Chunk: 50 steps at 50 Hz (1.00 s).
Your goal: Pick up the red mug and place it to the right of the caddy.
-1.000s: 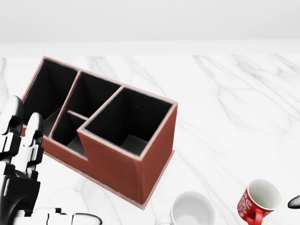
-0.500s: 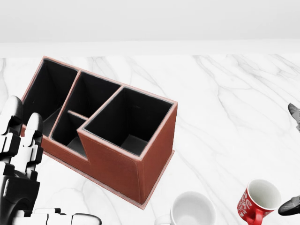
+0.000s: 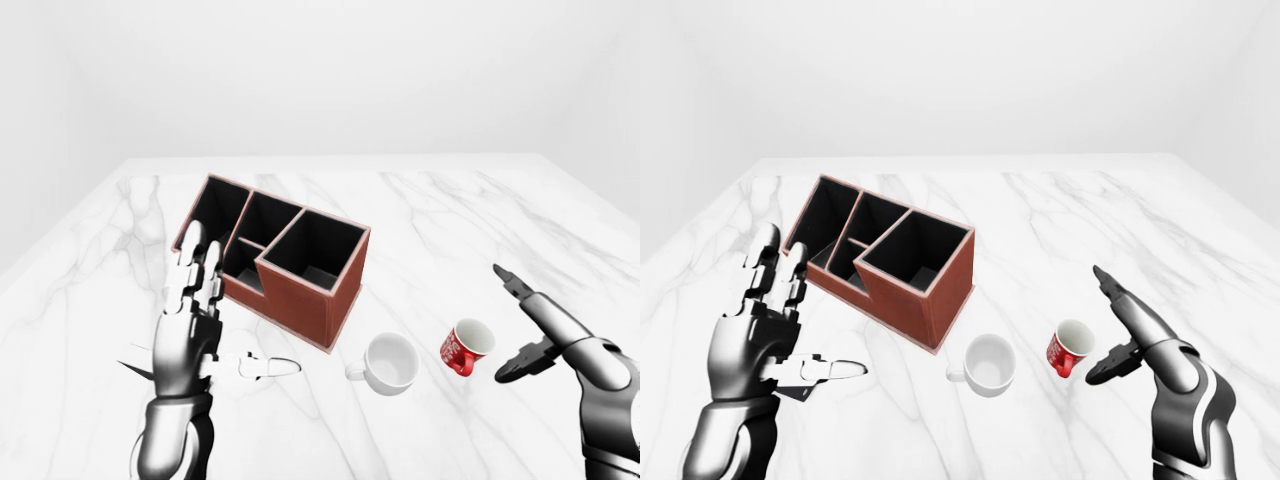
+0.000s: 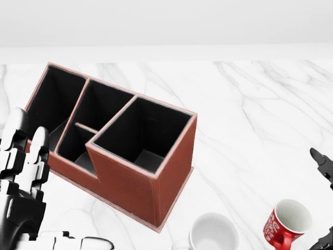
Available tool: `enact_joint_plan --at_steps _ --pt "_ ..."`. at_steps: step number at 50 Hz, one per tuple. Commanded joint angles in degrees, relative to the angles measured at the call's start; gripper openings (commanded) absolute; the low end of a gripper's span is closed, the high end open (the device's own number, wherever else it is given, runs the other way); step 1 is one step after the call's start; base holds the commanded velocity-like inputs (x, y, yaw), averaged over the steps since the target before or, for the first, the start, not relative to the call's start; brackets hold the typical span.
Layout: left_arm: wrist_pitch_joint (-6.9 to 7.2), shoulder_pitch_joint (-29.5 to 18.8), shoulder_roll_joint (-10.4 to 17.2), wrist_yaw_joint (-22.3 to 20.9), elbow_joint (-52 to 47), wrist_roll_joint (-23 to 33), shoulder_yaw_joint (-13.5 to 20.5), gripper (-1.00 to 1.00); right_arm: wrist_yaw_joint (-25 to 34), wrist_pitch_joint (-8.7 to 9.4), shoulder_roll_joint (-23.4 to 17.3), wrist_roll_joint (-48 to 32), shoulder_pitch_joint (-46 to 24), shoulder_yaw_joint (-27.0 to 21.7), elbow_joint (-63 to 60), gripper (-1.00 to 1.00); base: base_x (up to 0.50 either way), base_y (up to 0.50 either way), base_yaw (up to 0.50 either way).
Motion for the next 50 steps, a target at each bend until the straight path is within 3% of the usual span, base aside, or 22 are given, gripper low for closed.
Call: enact_joint_plan --at_steps 1,20,33,37,50 --pt "0.00 0.0 0.1 0.1 0.5 0.2 -0.4 1.00 0.0 0.00 -0.9 -3.3 -0.8 1.5 4.2 1.00 0.00 0.00 0.00" --pt "0.00 0.1 0.1 0.2 0.4 0.1 -0.4 1.00 0.0 0.00 -5.2 -7.7 -4.2 3.8 8.9 1.00 0.00 0.00 0.00" --pt "0.00 0.4 0.1 0.0 -1.0 -0.1 -0.1 1.00 0.0 0.00 -4.4 -12.0 -4.3 3.8 6.4 1.00 0.00 0.00 0.00" --pt "0.00 0.2 0.0 0.0 -0.3 0.0 -0.1 1.00 0.0 -0.88 -4.8 -14.4 -4.9 4.5 6.5 1.00 0.00 0.00 0.00" --pt "0.00 0.1 0.1 0.1 -0.4 0.1 -0.1 1.00 0.0 0.00 -4.7 -17.0 -8.2 7.1 8.4 1.00 0.00 0.00 0.00"
